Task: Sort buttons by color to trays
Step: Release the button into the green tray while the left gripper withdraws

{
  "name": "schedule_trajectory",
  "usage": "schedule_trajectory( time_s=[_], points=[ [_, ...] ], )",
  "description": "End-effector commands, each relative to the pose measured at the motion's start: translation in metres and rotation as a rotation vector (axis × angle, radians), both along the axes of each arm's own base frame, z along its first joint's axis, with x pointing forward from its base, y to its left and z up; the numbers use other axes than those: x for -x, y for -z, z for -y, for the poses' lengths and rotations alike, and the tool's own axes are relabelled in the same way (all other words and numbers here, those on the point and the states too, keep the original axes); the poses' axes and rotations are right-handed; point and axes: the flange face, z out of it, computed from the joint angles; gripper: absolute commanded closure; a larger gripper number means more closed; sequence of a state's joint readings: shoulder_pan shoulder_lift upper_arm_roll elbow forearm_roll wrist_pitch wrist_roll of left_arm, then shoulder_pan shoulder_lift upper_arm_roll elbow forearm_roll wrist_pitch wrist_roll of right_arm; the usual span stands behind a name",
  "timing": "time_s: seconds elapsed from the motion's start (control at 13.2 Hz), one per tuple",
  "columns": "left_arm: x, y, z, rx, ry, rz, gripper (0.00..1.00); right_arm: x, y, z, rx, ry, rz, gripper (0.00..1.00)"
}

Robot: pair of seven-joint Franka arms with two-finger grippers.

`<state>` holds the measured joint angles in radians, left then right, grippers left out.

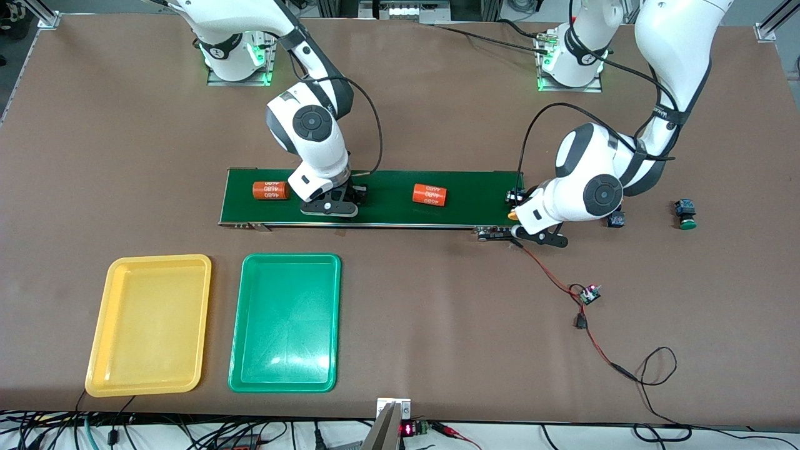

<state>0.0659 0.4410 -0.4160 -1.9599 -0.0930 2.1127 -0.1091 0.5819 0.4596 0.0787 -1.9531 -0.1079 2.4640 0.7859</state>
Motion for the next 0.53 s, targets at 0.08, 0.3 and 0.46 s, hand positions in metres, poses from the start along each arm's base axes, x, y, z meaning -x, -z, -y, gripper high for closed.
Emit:
schedule_trajectory(
  time_s=[0.08, 0.3, 0.46],
  points=[
    [-0.006, -0.027, 0.004, -0.001, 0.004, 0.037, 0.0, -0.008, -0.001, -0.003, 0.008, -0.049, 0.018, 0.72],
    [-0.022, -0.048, -0.044, -0.022, -0.057, 0.015, 0.0, -0.02, -0.021, 0.0, 0.023, -0.073, 0.02, 0.74],
    [-0.035, -0.048, -0.098, -0.036, -0.147, 0.014, 0.0, -0.03, -0.044, 0.005, 0.051, -0.143, 0.011, 0.74]
  ],
)
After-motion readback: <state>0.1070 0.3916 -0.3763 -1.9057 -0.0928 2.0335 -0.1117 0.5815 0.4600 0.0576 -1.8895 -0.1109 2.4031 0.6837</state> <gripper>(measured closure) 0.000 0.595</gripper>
